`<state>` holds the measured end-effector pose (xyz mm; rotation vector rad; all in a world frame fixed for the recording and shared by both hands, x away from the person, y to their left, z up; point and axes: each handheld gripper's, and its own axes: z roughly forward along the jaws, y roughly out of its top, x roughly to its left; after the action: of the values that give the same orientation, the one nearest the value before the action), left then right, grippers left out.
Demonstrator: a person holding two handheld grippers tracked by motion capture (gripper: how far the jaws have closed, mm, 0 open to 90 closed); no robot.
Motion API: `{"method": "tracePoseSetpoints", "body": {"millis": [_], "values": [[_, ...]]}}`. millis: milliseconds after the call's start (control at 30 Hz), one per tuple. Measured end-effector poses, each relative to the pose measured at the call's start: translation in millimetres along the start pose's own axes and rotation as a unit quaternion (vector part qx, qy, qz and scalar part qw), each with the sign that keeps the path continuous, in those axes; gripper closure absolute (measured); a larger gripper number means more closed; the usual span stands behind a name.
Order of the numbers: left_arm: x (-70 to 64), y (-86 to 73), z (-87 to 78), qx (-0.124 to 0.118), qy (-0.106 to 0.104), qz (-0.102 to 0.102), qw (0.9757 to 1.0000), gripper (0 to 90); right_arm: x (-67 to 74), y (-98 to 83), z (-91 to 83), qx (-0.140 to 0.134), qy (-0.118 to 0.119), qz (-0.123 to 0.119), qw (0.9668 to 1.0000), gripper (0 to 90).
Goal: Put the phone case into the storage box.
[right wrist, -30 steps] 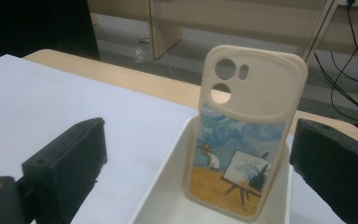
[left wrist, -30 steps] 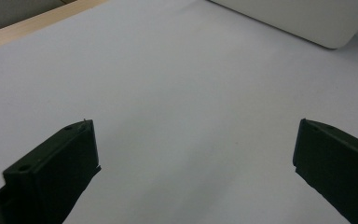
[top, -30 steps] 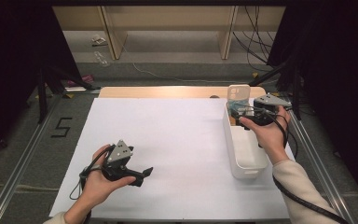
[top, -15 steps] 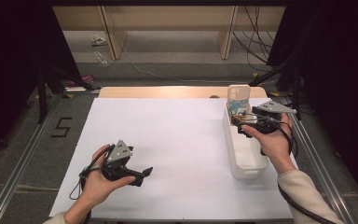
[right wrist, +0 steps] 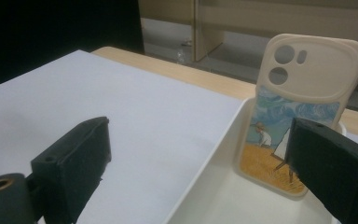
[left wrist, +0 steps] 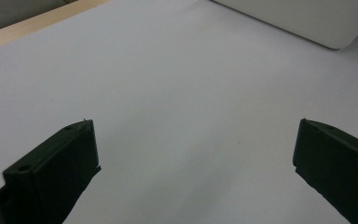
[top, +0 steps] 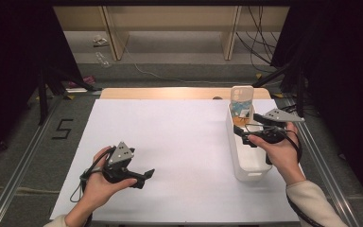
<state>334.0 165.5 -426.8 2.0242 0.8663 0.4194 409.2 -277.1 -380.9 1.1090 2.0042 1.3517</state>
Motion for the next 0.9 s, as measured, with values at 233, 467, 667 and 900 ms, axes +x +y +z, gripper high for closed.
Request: {"method": "tracePoseSetpoints", "body": {"millis": [233, 467, 667, 900], "values": [[0.1, -0.2, -0.3, -0.001, 0.001, -0.001, 1.0, 0.0, 2.8, -5.6, -5.4, 0.0, 0.016, -0.003, 0.9999, 7.6], [0.2, -0.6, 0.1, -0.001, 0.002, -0.002, 1.0, 0.0, 9.8, -12.3, -10.7, 0.003, 0.03, -0.013, 0.9994, 7.6], [0.0, -0.7, 0.2, -0.001, 0.001, -0.002, 1.0, 0.0, 13.7, -17.4, -14.8, 0.005, 0.039, -0.018, 0.9991, 7.9], [0.0, -0.8, 0.2, 0.0, 0.001, -0.003, 1.0, 0.0, 16.3, -21.7, -19.4, 0.005, 0.042, -0.022, 0.9989, 8.1]]}}
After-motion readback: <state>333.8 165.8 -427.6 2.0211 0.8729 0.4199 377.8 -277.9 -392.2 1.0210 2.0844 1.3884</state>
